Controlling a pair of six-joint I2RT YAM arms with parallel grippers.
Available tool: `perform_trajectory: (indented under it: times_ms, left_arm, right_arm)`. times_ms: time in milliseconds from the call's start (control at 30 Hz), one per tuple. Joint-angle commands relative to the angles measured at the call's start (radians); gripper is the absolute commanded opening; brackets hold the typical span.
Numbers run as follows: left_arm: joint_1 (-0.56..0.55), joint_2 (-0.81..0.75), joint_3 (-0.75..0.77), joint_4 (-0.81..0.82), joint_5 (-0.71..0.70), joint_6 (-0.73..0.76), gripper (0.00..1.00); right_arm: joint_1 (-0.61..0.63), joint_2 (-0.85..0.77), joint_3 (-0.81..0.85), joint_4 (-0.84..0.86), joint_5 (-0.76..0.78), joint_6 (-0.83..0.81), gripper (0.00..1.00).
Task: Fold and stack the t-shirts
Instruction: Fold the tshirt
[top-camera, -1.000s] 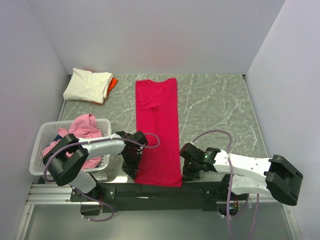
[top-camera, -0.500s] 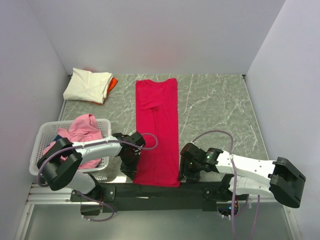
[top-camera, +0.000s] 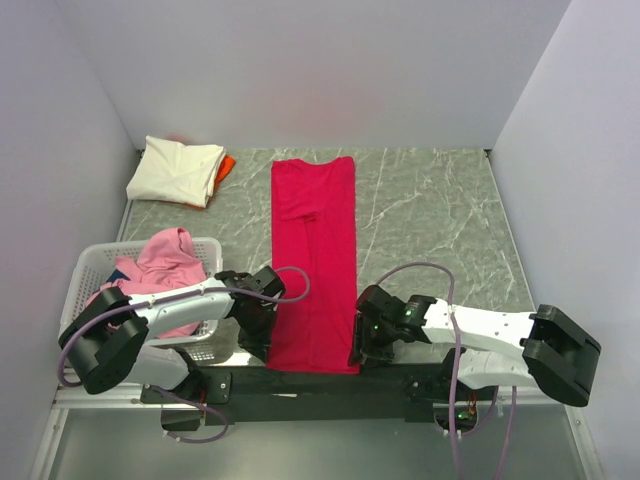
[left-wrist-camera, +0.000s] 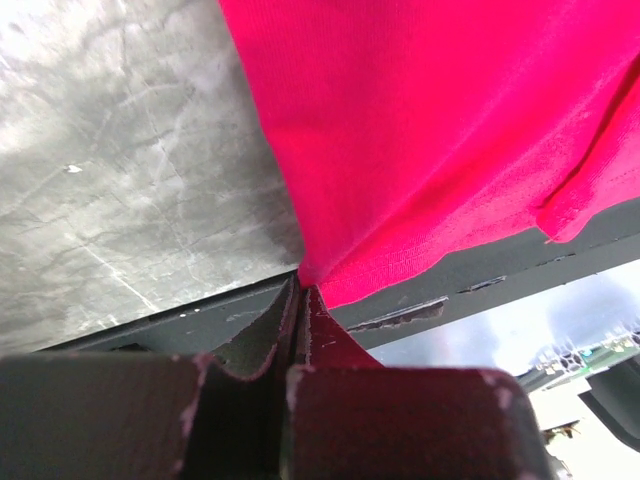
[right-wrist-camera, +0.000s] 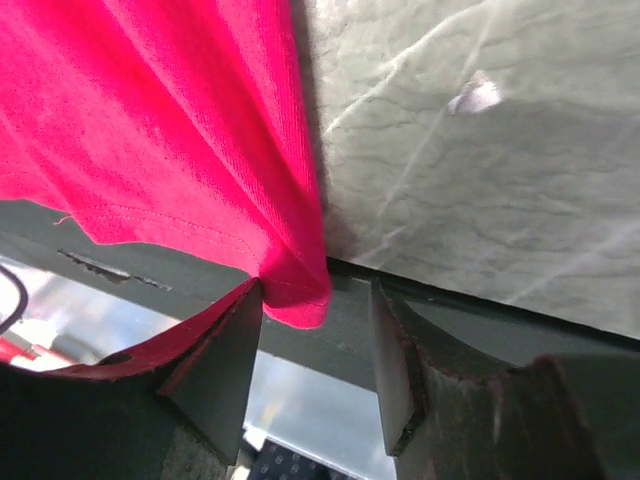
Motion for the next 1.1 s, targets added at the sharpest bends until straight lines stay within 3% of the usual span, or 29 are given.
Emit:
perform_trajectory:
  times_ms: [0, 133, 233, 500, 733, 1067]
  left_arm:
    - [-0.005, -0.024, -0.018, 0.022, 0.039, -0.016, 0.02]
    - [-0.003, -0.022, -0.023, 0.033, 0.055, -0.01, 0.0]
    - [-0.003, -0.024, -0.018, 0.025, 0.047, -0.011, 0.0]
    - [-0.003, -0.1, 0.008, -0.038, -0.007, -0.051, 0.0]
    - [-0.003, -0.237, 0.046, -0.117, -0.014, -0.123, 0.0]
    - [0.015, -0.249, 0.161, -0.188, -0.114, -0.142, 0.0]
  right_arm:
    - [-0.001, 0.014, -0.013, 0.063, -0.037, -0.013, 0.53]
    - [-0.001, 0.014, -0.026, 0.092, -0.048, -0.008, 0.48]
    - [-0.001, 0.019, -0.033, 0.111, -0.062, -0.005, 0.37]
    - [-0.001, -0.023, -0.027, 0.06, -0.09, -0.013, 0.01]
    - [0.0, -0.112, 0.014, -0.108, -0.073, -0.037, 0.0]
    - [-0.009, -0.115, 0.229, -0.239, 0.057, -0.027, 0.0]
